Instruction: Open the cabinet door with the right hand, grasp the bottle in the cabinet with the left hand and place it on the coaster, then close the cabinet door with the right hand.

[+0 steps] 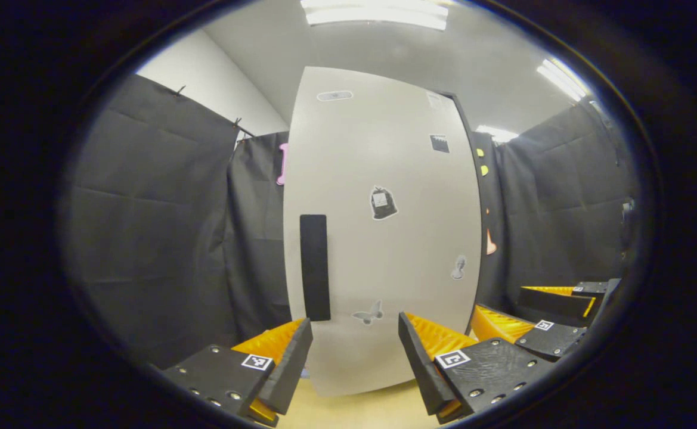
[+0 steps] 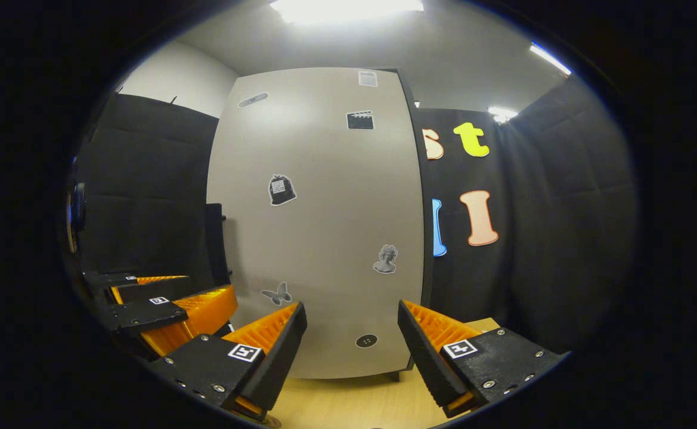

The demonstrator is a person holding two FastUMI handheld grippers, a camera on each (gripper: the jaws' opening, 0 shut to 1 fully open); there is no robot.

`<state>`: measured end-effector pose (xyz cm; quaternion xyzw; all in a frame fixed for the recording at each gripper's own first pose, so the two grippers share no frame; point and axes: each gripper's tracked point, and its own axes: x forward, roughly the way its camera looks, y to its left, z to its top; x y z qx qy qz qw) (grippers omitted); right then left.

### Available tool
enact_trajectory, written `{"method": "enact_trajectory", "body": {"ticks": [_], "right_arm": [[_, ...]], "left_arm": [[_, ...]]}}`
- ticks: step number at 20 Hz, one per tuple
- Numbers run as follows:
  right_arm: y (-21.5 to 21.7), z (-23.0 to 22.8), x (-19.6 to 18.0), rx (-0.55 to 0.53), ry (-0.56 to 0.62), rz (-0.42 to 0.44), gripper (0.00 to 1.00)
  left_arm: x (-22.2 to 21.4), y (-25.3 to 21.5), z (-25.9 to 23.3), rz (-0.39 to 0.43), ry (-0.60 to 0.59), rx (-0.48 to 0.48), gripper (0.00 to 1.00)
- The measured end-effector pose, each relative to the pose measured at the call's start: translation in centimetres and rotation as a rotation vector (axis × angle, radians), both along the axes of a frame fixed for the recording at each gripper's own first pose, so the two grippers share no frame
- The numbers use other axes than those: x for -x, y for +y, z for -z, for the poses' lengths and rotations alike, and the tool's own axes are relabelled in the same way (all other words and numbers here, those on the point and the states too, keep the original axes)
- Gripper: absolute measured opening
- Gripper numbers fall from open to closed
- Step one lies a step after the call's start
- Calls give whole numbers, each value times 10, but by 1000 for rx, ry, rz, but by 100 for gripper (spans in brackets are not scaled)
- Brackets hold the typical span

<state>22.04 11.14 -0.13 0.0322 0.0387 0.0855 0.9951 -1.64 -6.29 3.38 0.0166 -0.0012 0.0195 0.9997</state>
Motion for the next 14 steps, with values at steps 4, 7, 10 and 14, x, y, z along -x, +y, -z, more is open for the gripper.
{"method": "enact_trajectory", "body": {"ticks": [4,7,10,14], "right_arm": [[7,-7,-10,-19,-14,9,95],[17,-14,-11,12,-30,6,95],[23,-25,-6,28,-66,23,95],[24,-36,-7,31,-80,37,95]], "left_arm": [[-3,12,7,-9,3,17,84],[-9,19,12,-4,12,48,84],[-6,33,8,-60,20,-9,84],[-8,33,0,-66,5,-40,84]]}}
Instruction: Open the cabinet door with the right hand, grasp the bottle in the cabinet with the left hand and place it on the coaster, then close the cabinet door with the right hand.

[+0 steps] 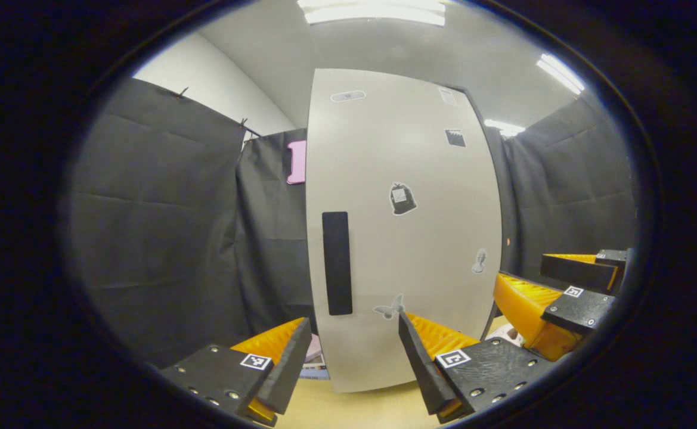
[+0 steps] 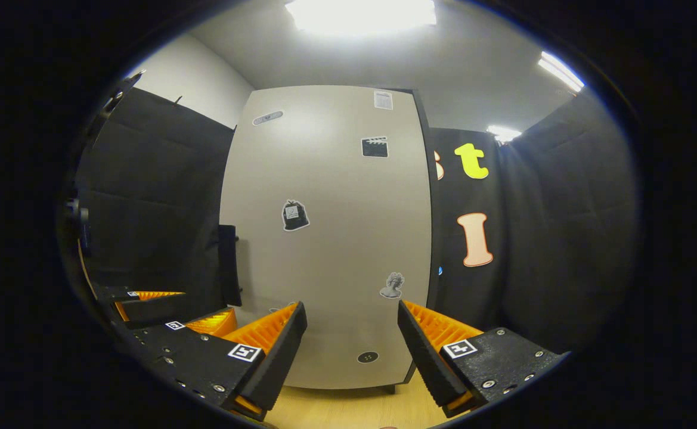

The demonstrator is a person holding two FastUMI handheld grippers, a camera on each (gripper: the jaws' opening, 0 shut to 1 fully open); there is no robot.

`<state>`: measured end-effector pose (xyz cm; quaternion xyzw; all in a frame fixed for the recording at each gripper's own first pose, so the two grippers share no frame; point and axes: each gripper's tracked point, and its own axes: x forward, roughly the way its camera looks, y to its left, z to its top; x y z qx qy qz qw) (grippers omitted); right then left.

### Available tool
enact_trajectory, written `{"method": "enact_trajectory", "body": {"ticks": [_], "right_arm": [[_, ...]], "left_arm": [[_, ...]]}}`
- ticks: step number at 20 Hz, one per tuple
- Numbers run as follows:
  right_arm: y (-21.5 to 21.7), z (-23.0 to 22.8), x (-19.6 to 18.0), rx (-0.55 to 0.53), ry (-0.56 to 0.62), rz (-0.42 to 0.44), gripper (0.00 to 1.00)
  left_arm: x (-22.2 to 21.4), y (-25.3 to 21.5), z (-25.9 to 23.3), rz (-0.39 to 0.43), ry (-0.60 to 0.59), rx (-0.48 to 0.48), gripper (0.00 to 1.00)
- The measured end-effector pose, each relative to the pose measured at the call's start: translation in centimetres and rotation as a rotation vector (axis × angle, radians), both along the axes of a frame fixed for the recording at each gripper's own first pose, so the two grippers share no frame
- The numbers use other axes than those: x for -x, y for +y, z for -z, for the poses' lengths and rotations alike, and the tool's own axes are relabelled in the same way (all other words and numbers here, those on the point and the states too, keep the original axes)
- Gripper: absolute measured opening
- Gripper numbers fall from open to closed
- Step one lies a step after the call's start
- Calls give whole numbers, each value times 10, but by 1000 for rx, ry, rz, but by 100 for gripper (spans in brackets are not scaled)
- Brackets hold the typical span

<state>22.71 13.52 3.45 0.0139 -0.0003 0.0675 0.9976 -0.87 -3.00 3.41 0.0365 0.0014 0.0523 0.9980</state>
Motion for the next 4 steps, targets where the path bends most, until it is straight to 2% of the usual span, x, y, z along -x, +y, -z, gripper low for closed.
{"method": "enact_trajectory", "body": {"ticks": [4], "right_arm": [[-5,1,-1,6,16,20,95]], "left_arm": [[3,-3,-15,24,-47,8,84]]}}
